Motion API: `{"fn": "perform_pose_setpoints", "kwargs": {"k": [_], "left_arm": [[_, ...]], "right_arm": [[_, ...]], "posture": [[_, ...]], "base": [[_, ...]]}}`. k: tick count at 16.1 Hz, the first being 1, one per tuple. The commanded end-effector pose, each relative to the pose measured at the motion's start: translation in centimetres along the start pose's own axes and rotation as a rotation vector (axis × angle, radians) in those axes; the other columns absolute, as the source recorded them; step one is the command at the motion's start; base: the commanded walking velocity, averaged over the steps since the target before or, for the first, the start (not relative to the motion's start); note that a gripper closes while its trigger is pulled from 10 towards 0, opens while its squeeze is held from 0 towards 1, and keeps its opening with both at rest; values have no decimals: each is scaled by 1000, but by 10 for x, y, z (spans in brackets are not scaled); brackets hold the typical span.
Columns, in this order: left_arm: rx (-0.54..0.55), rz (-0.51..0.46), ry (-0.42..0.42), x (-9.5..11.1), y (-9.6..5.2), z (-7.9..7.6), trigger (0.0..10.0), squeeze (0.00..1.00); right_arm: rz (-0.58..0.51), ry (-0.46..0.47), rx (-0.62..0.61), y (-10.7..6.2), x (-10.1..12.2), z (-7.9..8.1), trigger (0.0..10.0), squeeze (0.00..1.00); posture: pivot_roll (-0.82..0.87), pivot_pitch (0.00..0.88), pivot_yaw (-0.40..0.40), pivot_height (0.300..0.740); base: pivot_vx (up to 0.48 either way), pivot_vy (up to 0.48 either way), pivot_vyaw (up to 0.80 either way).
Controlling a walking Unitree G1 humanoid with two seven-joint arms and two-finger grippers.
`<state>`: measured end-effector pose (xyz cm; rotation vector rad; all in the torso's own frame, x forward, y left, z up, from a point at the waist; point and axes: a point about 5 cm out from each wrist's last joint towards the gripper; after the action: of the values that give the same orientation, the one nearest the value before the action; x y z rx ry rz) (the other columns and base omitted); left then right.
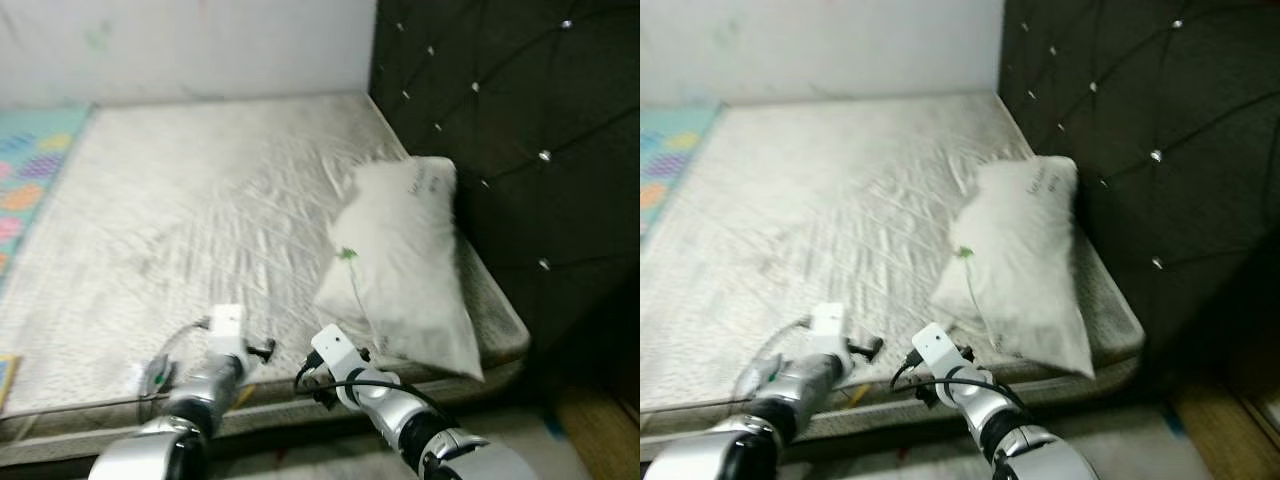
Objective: Clean up the room
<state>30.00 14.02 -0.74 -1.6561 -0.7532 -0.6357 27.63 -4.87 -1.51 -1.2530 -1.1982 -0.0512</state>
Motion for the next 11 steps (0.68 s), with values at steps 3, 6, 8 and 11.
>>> {"fn": "perform_pose_setpoints", "kwargs": {"k": [3,6,8,11], "left_arm": [[-11,-4,10,-1,2,-12,10000,0],[36,-35,10,4,1,-5,10000,0],[24,-41,3,4,1,-6,10000,0],[6,-90,22,16,2,-10,10000,0]], "right_arm": [[-38,40,-5,1,8,0,10000,0],[-103,227,-115,-3,16,-23,10000,0],[-71,343,-151,-4,8,-31,10000,0],[-177,354,-153,-5,27,-35,10000,0]], "posture": [[-112,0,11,740],[-111,0,14,740],[-110,0,10,740],[-113,0,15,740]], "base": [[0,0,533],[0,0,0],[0,0,0],[0,0,0]]}}
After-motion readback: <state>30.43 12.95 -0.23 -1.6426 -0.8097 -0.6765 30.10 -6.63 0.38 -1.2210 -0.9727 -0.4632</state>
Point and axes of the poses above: a point about 5 cm out from each wrist's last joint towards the gripper, its own y axis pointing out of the wrist towards the gripper, its own x axis along the axis of the wrist's last joint, z = x × y, and after that the axes turned 3 degrees about -y, right-handed
